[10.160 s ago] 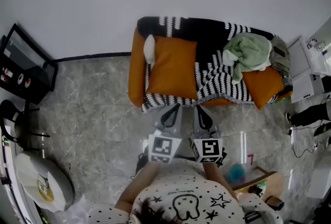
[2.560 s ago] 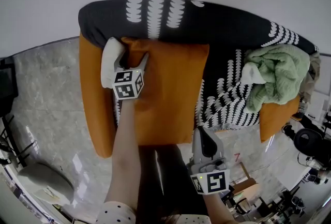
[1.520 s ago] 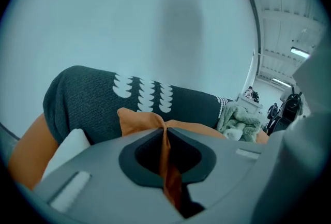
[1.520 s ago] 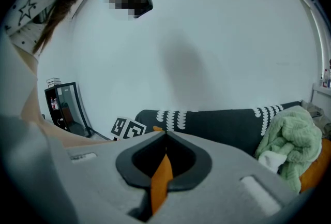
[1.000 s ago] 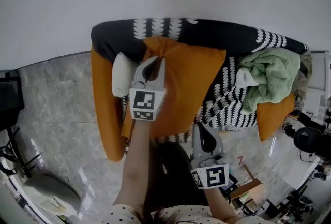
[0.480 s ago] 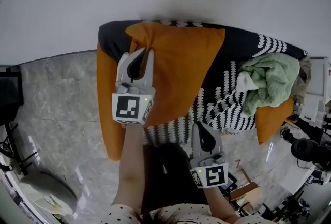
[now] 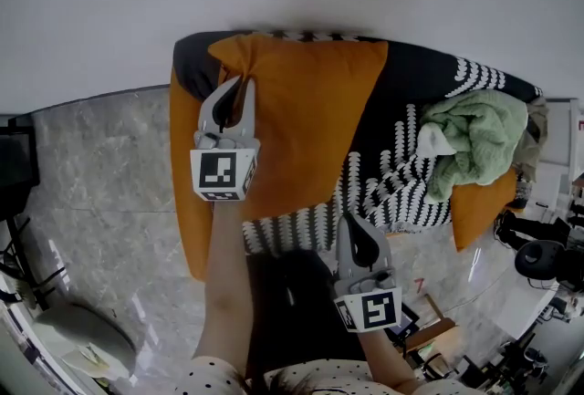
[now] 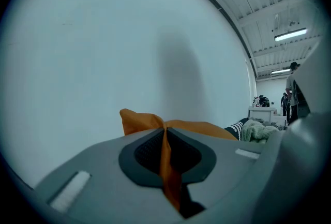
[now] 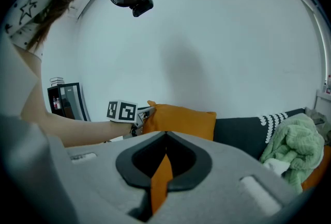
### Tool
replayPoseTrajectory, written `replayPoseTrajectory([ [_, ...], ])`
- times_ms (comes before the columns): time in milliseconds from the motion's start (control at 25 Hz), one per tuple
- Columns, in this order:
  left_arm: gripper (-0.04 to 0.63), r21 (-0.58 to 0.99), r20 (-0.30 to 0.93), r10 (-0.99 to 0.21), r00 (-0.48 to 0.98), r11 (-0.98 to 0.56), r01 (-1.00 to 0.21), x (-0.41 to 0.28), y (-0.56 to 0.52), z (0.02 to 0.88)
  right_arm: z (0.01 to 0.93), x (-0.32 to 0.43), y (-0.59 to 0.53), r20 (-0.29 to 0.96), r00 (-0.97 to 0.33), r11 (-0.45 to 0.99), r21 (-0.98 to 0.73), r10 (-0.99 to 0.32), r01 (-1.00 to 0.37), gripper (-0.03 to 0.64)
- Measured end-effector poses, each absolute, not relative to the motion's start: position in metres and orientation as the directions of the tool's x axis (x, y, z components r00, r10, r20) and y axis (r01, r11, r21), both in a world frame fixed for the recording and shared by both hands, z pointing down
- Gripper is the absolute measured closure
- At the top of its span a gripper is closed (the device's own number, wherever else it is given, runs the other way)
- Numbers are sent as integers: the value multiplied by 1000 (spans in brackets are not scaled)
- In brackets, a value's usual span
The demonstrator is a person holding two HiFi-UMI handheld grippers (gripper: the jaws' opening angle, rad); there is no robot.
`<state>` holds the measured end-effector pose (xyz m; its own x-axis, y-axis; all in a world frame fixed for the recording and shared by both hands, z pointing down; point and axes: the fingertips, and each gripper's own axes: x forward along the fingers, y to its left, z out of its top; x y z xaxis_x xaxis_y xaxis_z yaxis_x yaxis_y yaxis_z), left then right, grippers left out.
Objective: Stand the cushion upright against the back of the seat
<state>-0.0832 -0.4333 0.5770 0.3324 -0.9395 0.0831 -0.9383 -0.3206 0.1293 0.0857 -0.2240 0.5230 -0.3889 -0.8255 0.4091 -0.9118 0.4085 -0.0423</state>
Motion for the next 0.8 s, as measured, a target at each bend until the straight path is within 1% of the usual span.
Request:
replayPoseTrajectory([
  [160, 575, 129, 104, -934, 341, -328, -936, -86, -437, 587, 523, 85, -222, 410, -381, 402, -39, -829, -915, 621],
  [320, 566, 137, 156, -921, 357, -338, -931, -90, -445, 607, 517, 82, -224, 409, -379, 400, -37, -830, -916, 621],
  [800, 552, 171, 278, -878, 390, -354, -919, -90, -454, 634, 478, 69, -245, 348, -392, 410, -25, -851, -912, 621],
])
